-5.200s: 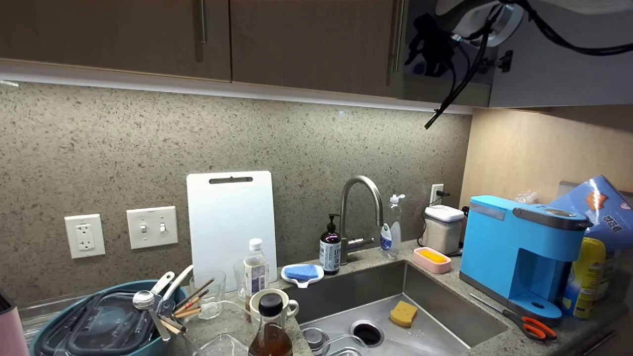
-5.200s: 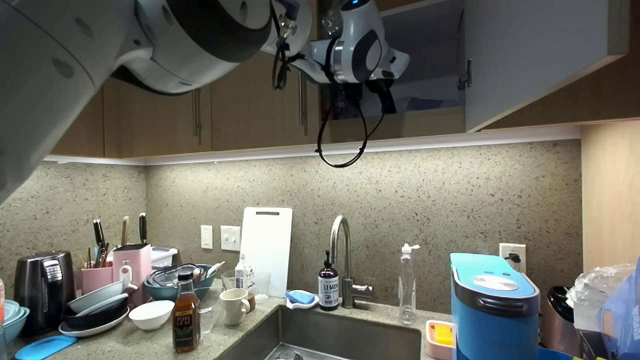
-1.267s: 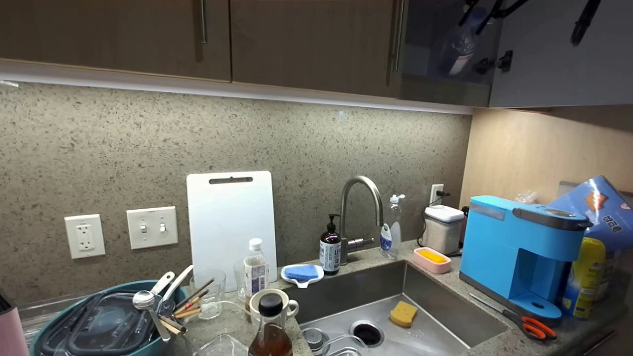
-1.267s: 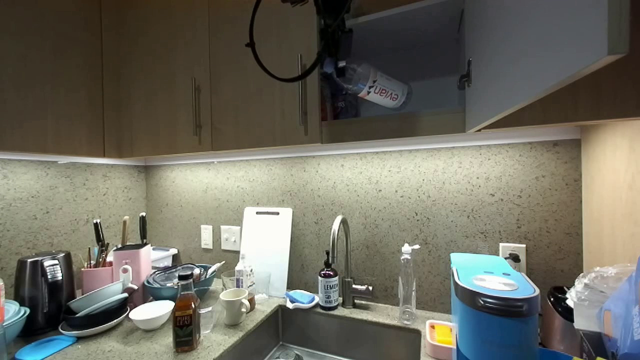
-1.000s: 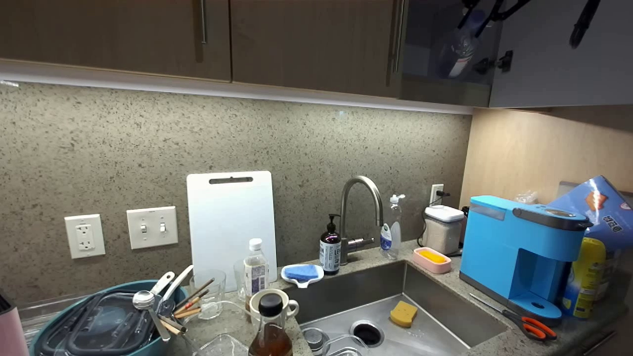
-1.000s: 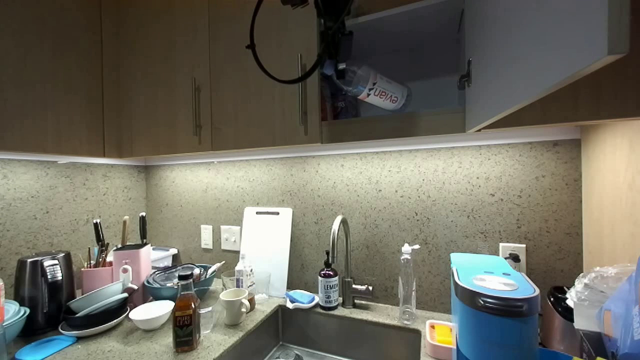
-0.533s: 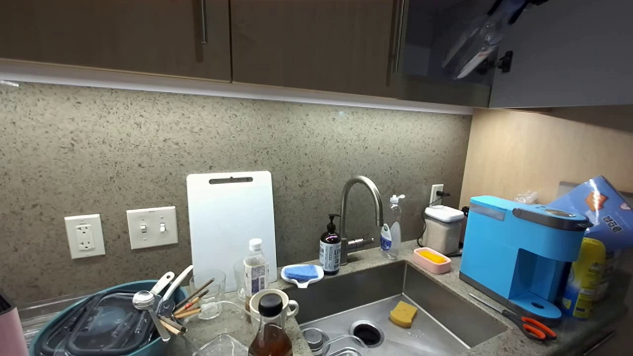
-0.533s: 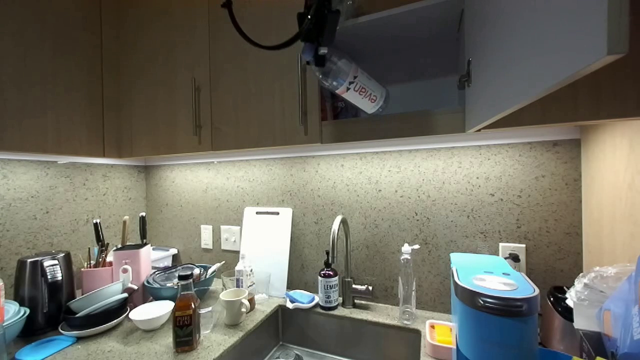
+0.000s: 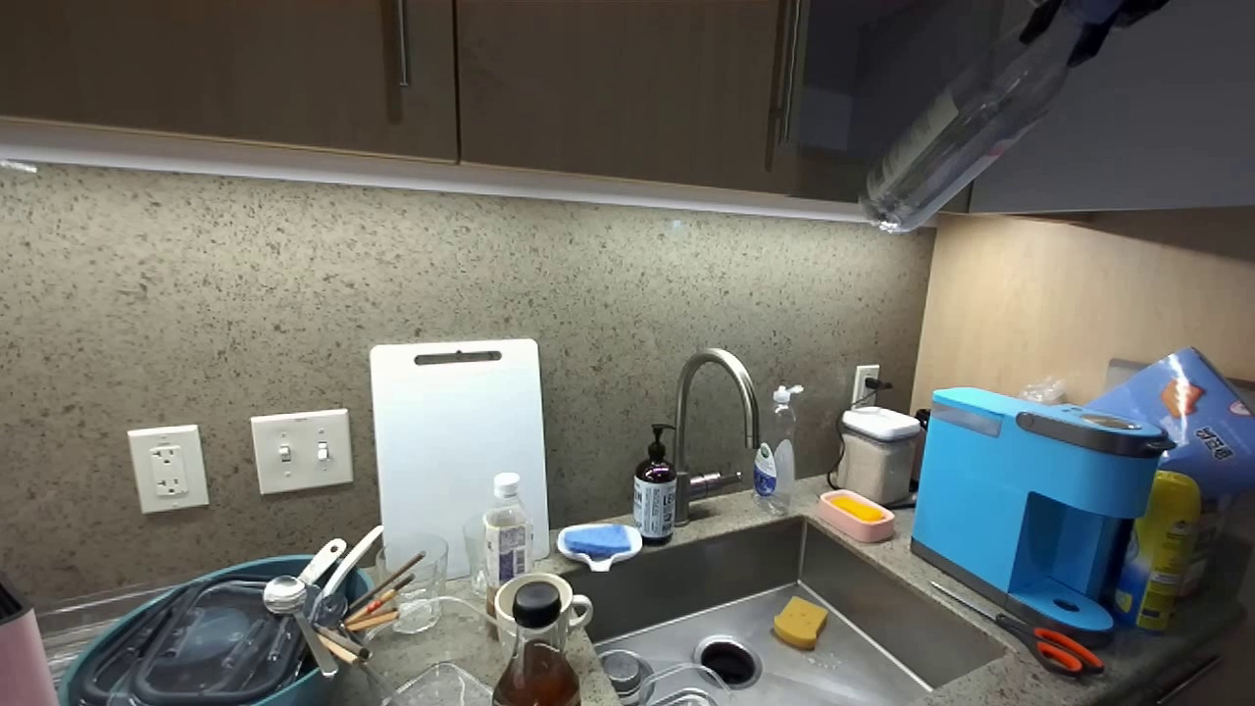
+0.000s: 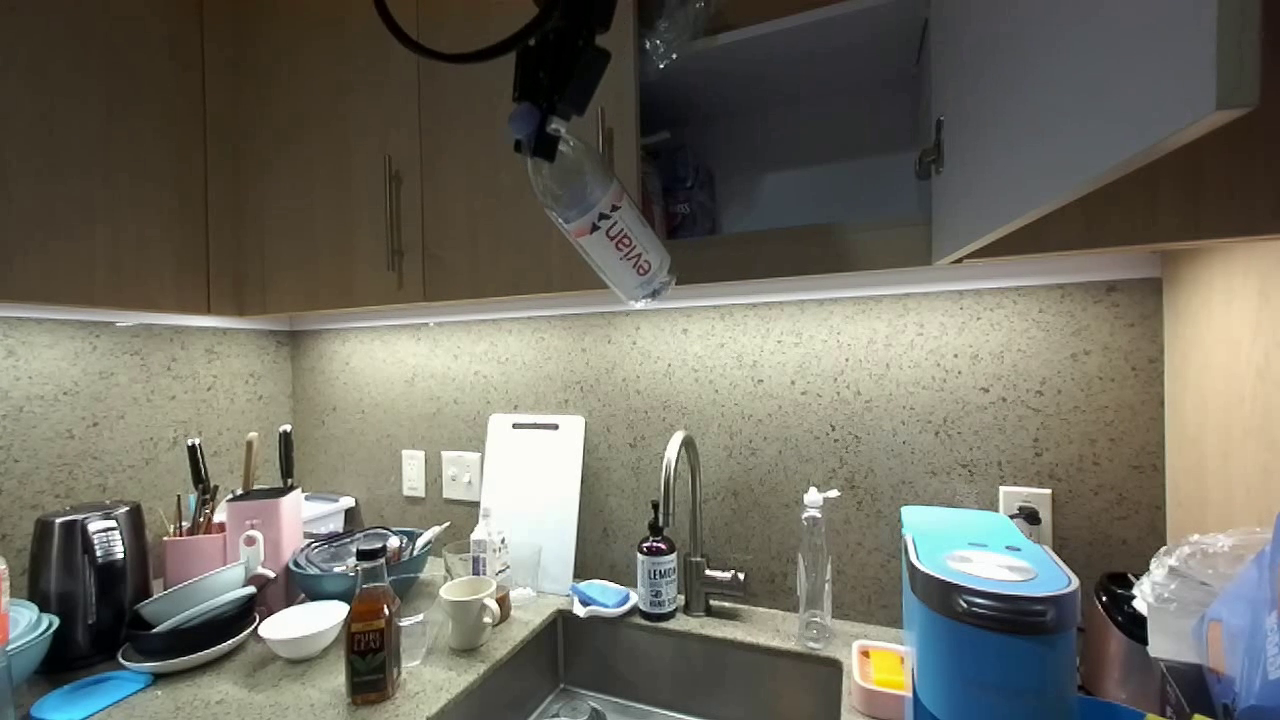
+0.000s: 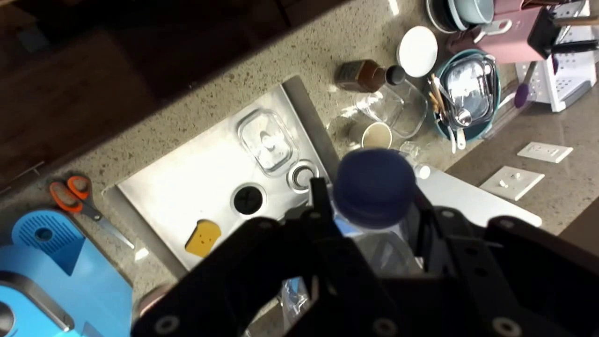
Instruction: Remove the water bottle from the open upper cabinet and place it on the counter in front of the sink
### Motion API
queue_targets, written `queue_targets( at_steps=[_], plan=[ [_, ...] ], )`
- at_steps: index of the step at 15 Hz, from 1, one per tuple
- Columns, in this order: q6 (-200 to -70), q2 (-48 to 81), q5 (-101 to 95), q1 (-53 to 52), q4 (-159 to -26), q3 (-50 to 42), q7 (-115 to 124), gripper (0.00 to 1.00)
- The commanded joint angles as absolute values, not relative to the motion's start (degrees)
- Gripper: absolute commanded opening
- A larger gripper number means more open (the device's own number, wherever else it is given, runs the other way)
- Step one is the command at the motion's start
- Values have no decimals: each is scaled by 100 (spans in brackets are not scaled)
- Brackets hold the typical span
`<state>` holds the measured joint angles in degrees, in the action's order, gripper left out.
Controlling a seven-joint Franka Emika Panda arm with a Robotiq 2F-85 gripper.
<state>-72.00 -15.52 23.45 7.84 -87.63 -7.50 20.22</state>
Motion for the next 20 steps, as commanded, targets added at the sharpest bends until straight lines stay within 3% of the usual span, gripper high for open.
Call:
queue_targets(
  at_steps=[1,4,5,14,19,20],
  plan=[
    [-7124,-1479,2385,801,-8722,-772,2019,39],
    [-7117,-1411,2423,801,-8721,-793,2018,39],
    [-7116,-1411,2424,800,-8721,-793,2018,14],
    [-4914,-1195,2288,910,-8803,-1148,919,14],
    [-4493,-1194,2241,1253,-9099,-1461,955,14],
    [-4637,-1111,2315,1166,-8957,-1314,1047,39]
  ],
)
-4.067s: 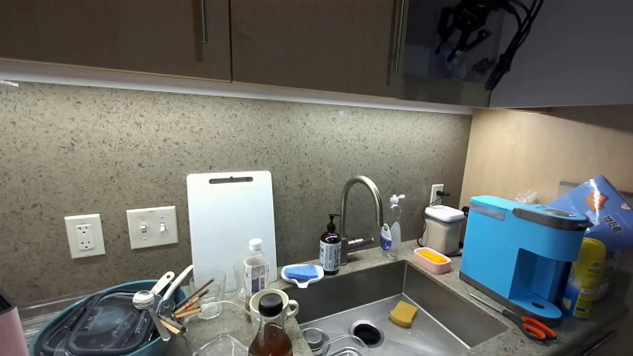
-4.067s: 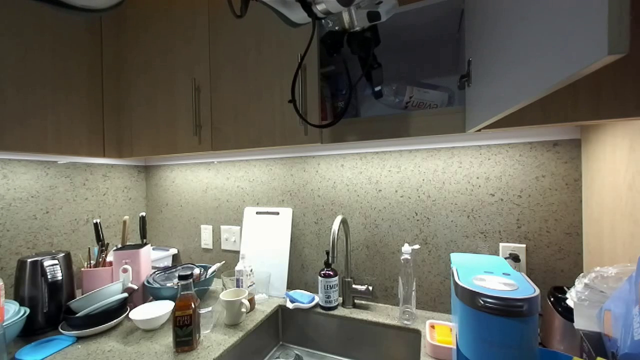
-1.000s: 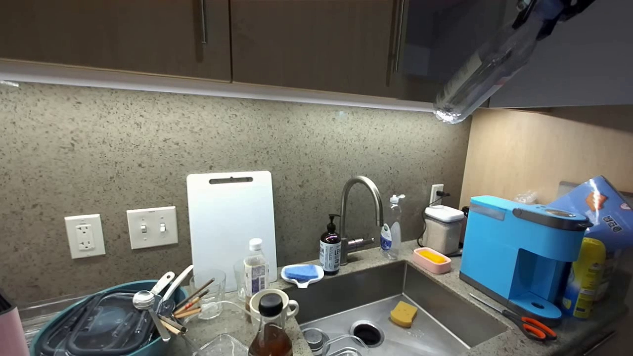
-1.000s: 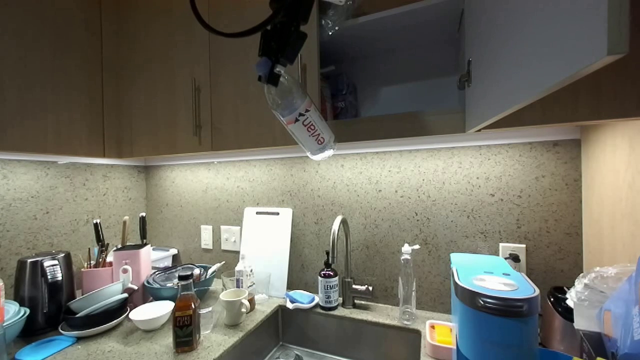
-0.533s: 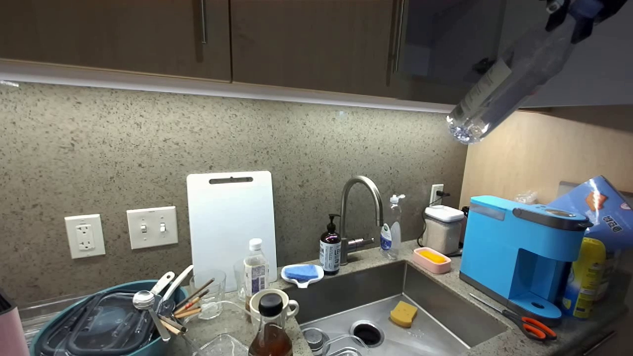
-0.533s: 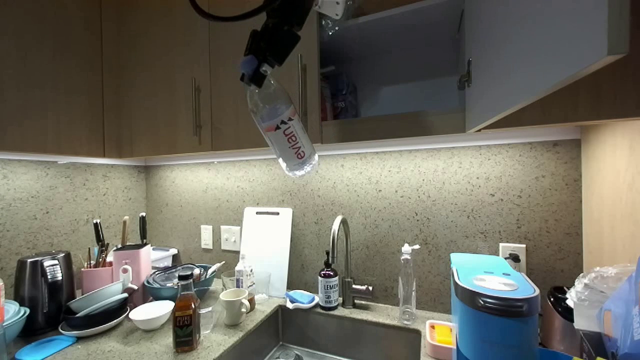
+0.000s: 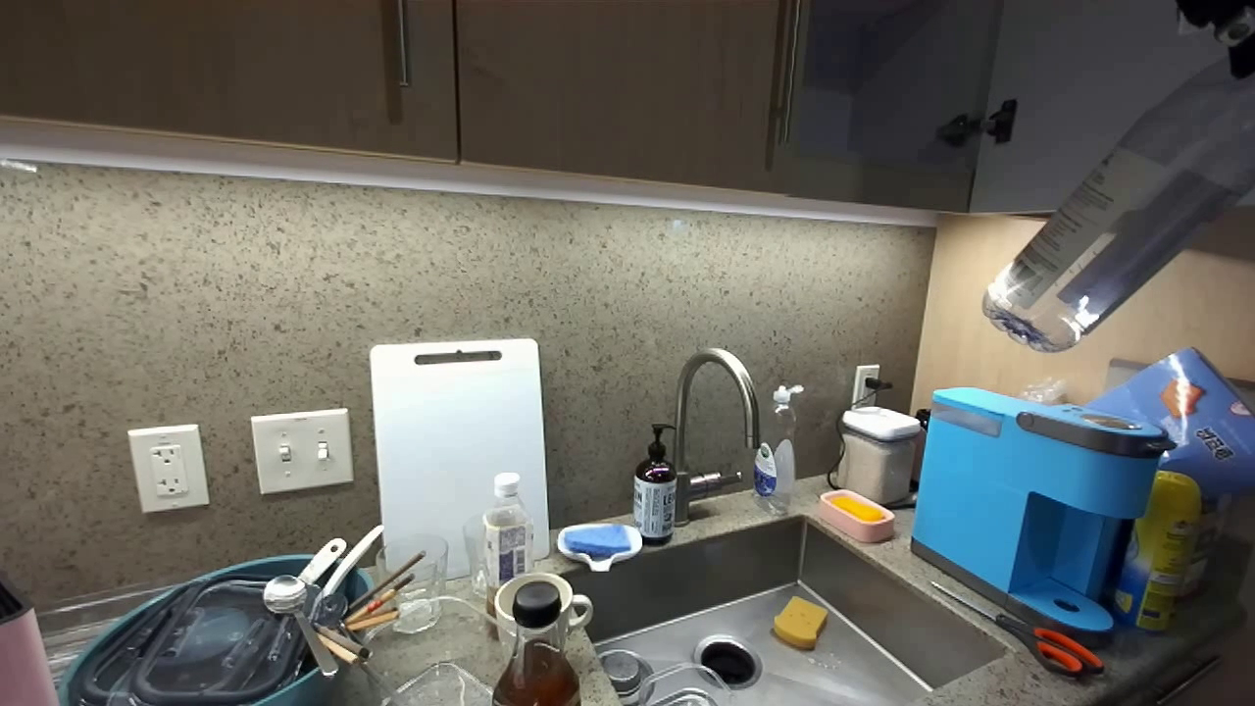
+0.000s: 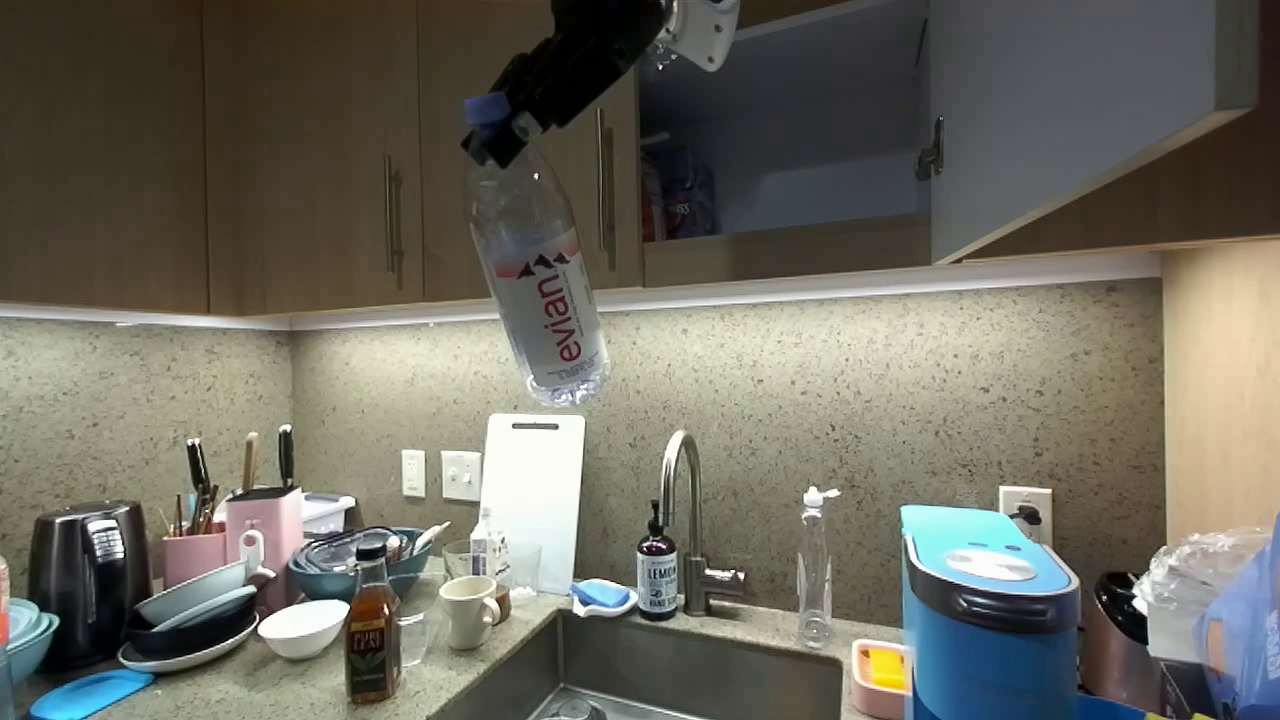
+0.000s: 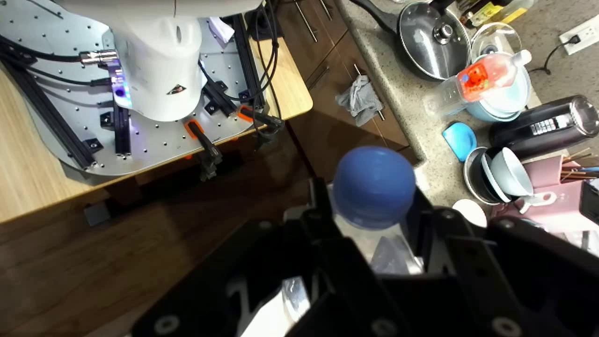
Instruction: Remove the water bottle from the open upper cabinet and place it on the counter in front of the sink
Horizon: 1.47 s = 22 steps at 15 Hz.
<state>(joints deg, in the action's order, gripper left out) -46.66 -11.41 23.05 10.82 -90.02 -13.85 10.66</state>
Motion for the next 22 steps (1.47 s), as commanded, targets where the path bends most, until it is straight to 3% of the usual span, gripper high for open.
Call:
queue_targets(
  at_steps=[1,5,6,22],
  plan=[
    [-4620,-1113,2315,1237,-8999,-1376,1048,39],
    [-4602,-1114,2315,1298,-9014,-1434,1047,39],
    [-4602,-1114,2314,1296,-9014,-1429,1048,14],
    [-3365,1109,-46,1389,-7724,-1364,-1063,14]
  ],
)
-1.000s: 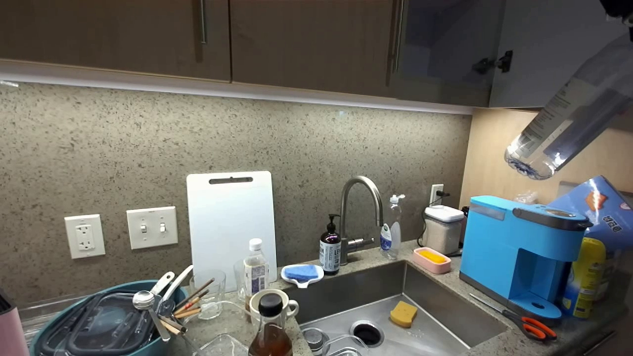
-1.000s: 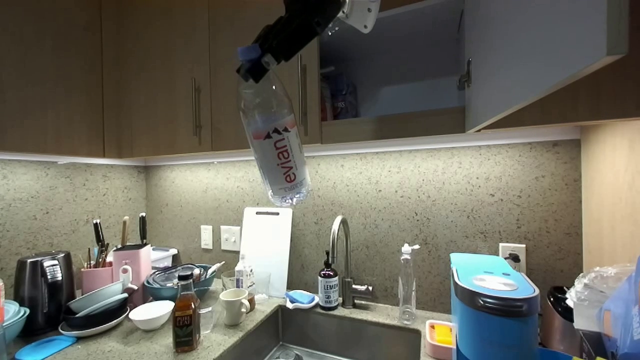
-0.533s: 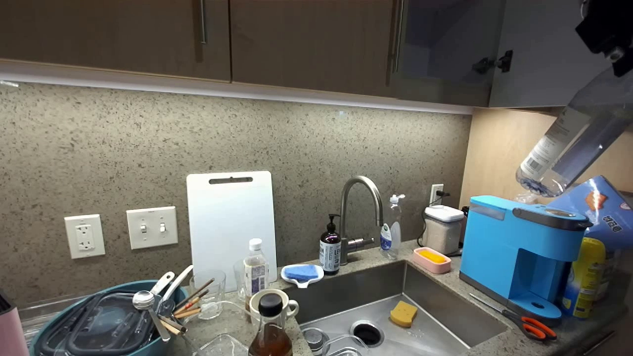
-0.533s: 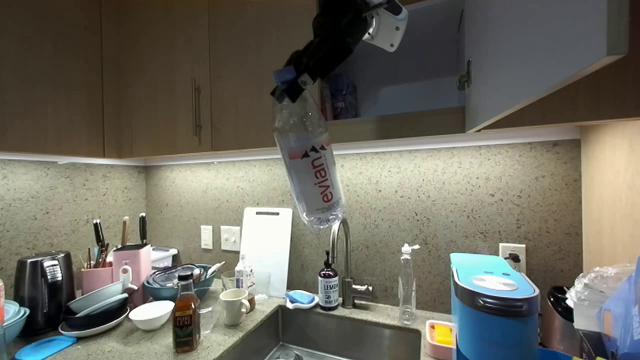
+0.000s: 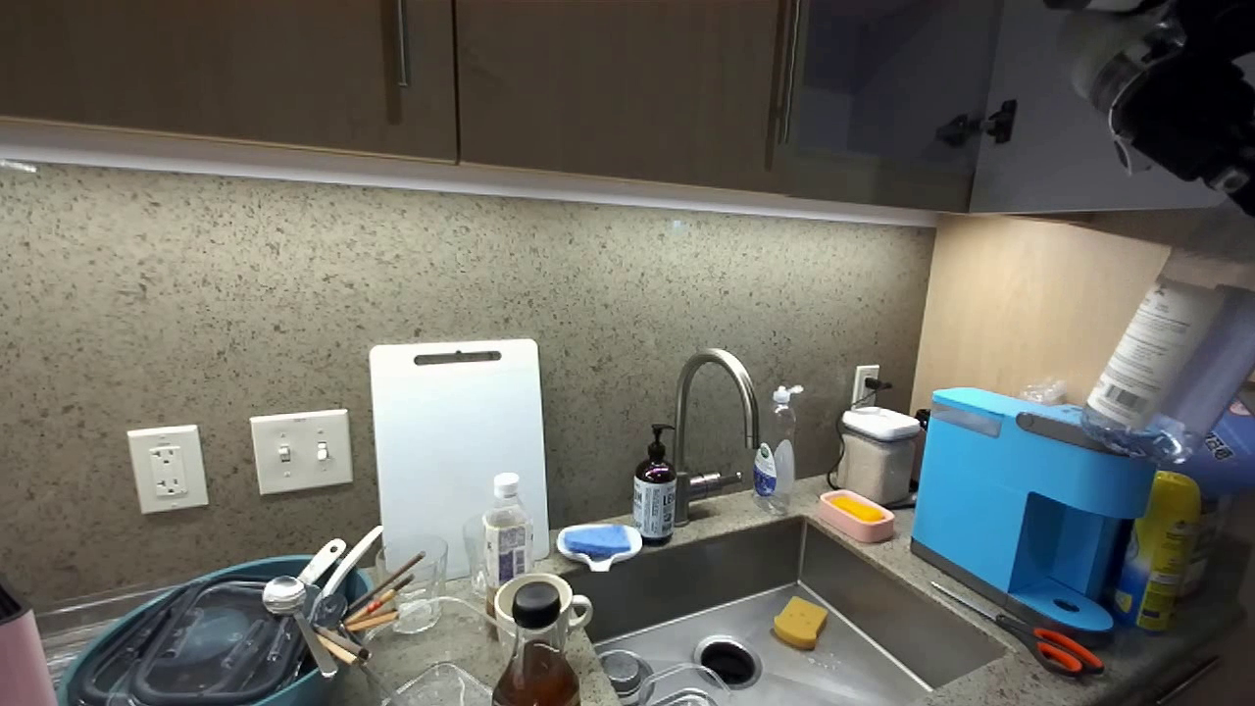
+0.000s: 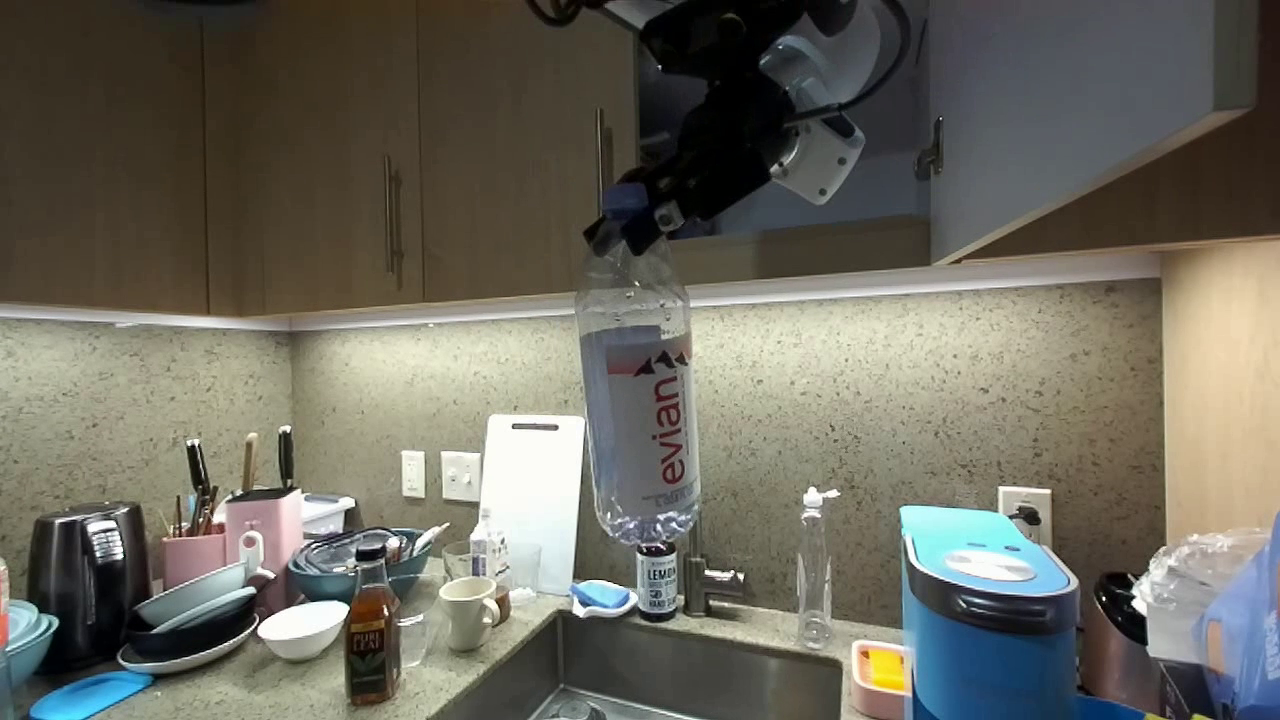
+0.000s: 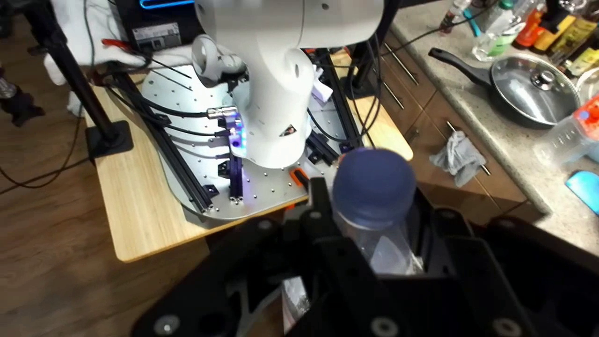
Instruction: Remove the water bottle from the open upper cabinet and place it on the counter in front of the sink
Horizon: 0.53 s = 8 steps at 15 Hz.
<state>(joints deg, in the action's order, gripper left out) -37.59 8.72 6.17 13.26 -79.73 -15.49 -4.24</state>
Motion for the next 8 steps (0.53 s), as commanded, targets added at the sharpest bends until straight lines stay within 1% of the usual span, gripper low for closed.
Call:
queue_targets(
  at_steps=[1,2,7,8],
  plan=[
    [-3298,1149,-358,1385,-7654,-1297,-1283,14],
    [-3567,1045,95,1415,-7859,-1350,-816,39],
    [-3483,1130,-191,1413,-7733,-1257,-1028,39],
    [-3479,1130,-191,1413,-7721,-1256,-1029,14]
  ],
)
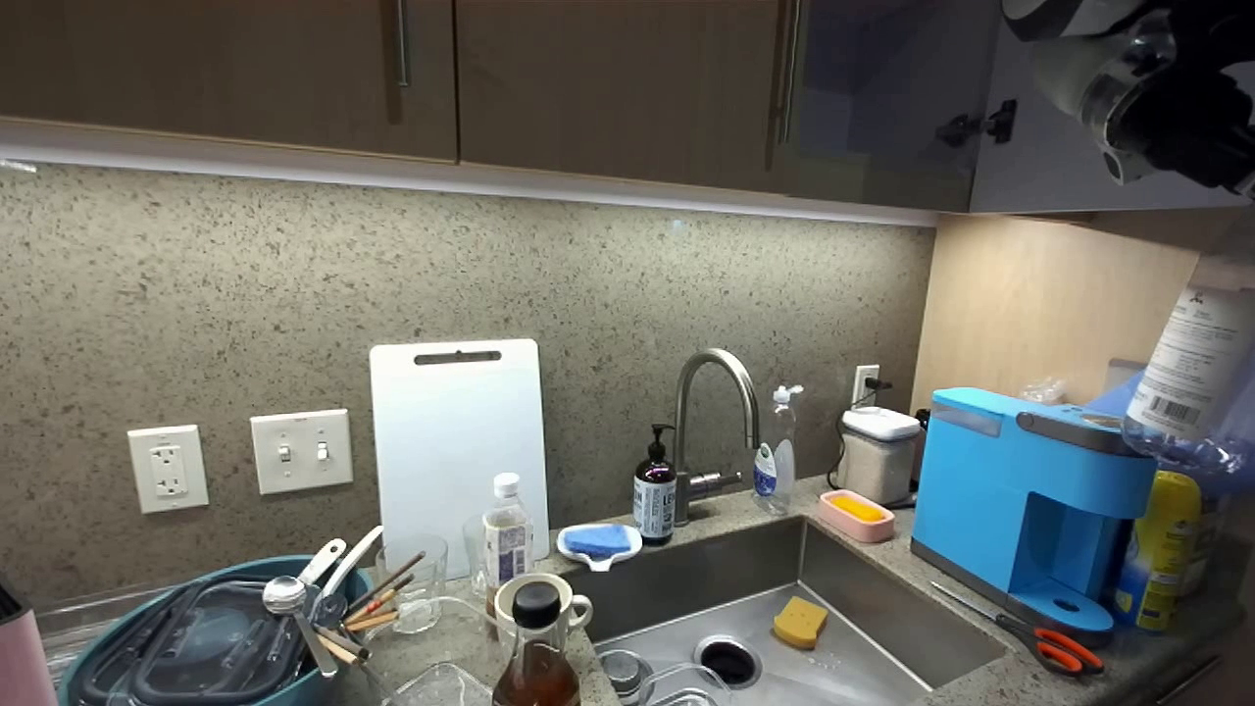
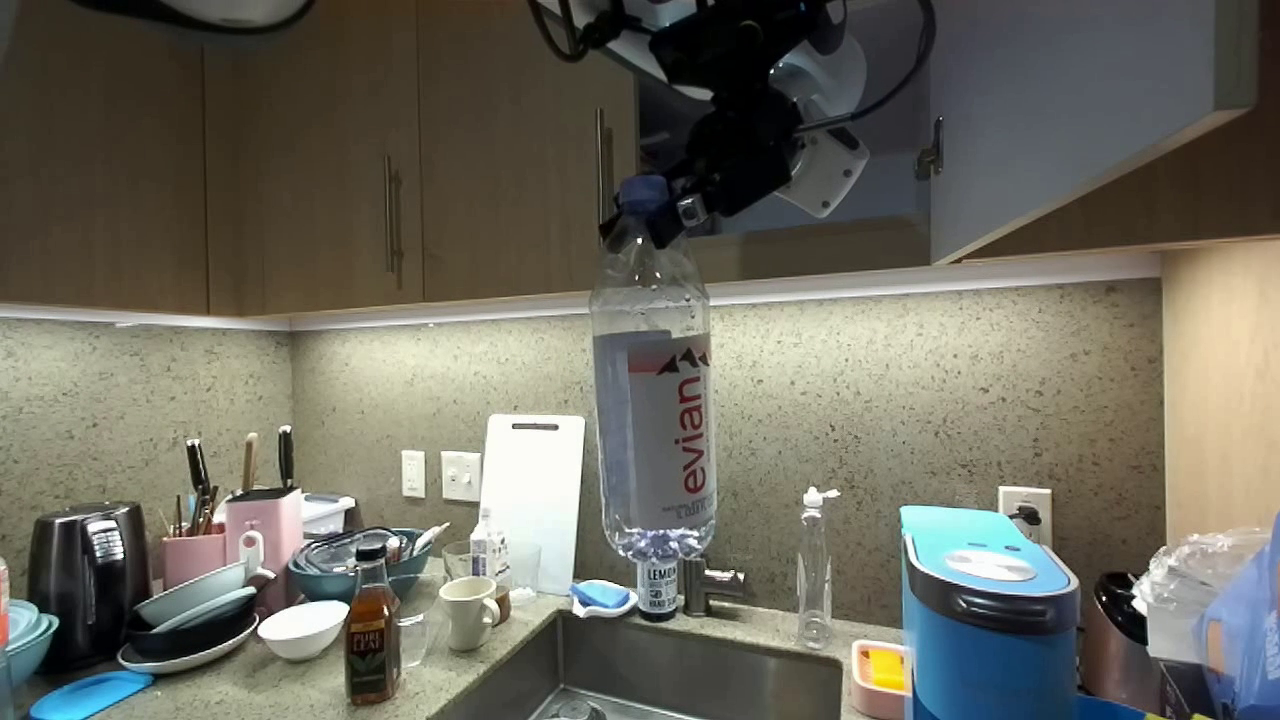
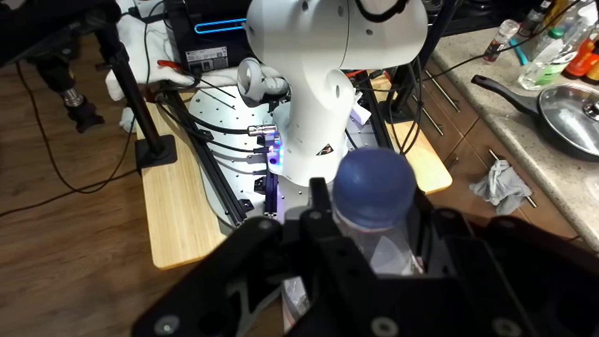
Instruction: Remove the water bottle from the open upper cabinet and place it on the counter in front of the sink
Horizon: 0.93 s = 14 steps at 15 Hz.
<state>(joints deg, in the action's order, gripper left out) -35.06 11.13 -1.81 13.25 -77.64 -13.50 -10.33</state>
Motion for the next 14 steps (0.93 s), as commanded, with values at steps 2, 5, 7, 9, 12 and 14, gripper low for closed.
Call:
queue_targets(
  at_steps=[2,5,7,9,12,14],
  plan=[
    [-3690,1142,-267,1370,-7841,-1221,-988,14],
    [-5048,835,154,983,-9055,-953,-215,14],
    [-5975,917,147,768,-9526,-751,-69,14],
    [-6500,1036,77,649,-9851,-642,-40,14],
    [-6397,1242,77,577,-9748,-581,-71,39],
    [-6411,1309,75,542,-9873,-554,-56,39]
  ],
)
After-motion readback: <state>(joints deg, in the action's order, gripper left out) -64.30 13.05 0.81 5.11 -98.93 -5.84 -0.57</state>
